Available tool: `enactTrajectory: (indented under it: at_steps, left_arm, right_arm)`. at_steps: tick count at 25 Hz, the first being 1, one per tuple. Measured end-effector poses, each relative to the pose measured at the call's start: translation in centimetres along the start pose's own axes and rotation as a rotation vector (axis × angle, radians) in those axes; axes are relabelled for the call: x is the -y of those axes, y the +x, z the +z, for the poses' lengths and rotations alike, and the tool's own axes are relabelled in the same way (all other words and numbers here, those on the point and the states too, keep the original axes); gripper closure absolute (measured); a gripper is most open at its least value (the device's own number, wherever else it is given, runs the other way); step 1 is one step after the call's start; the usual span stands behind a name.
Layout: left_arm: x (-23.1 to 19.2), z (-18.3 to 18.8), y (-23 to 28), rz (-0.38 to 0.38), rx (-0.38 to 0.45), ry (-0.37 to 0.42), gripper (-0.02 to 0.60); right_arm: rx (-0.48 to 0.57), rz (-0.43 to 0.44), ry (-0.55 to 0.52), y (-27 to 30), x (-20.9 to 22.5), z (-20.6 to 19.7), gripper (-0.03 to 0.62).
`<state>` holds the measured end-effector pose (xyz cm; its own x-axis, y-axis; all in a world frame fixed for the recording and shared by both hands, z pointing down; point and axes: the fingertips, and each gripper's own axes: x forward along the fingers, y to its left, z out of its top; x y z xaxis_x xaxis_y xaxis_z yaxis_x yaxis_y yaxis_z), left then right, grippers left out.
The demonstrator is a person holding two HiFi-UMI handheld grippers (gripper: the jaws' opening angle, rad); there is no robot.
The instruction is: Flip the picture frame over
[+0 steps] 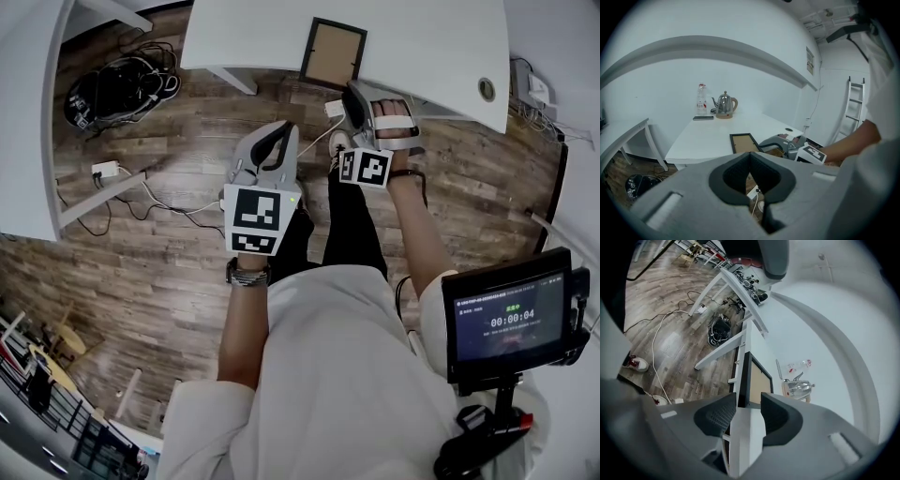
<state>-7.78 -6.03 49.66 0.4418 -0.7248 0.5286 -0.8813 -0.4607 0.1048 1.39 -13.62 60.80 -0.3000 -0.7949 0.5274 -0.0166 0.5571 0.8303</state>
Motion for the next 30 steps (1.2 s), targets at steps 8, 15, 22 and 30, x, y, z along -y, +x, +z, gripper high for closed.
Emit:
enactTrajectory:
  at_steps: [8, 15, 22, 30]
  left_arm:
    - [0.2, -1.0, -0.5, -0.001, -0.032, -0.012, 0.577]
    - [-0.1, -1.2, -0.7, -0.006, -0.042, -0.014, 0.577]
    - [-0.2, -0.8, -0.4, -0.005, -0.032, -0.002, 0.577]
    - [-0.5, -0.3, 0.5, -0.005, -0.016, 0.015, 0.577]
  right_arm:
    - [-0.007, -0.113, -0.072, 0.3, 1.2, 0.0, 0.447]
    - [-0.017, -0.131, -0.059, 0.6, 1.5, 0.2, 0.510]
    - [0.002, -0.128, -0.031, 0.3, 2.2, 0.8, 0.516]
    - [0.023, -0.079, 0.026, -0.9, 3.2, 1.5, 0.525]
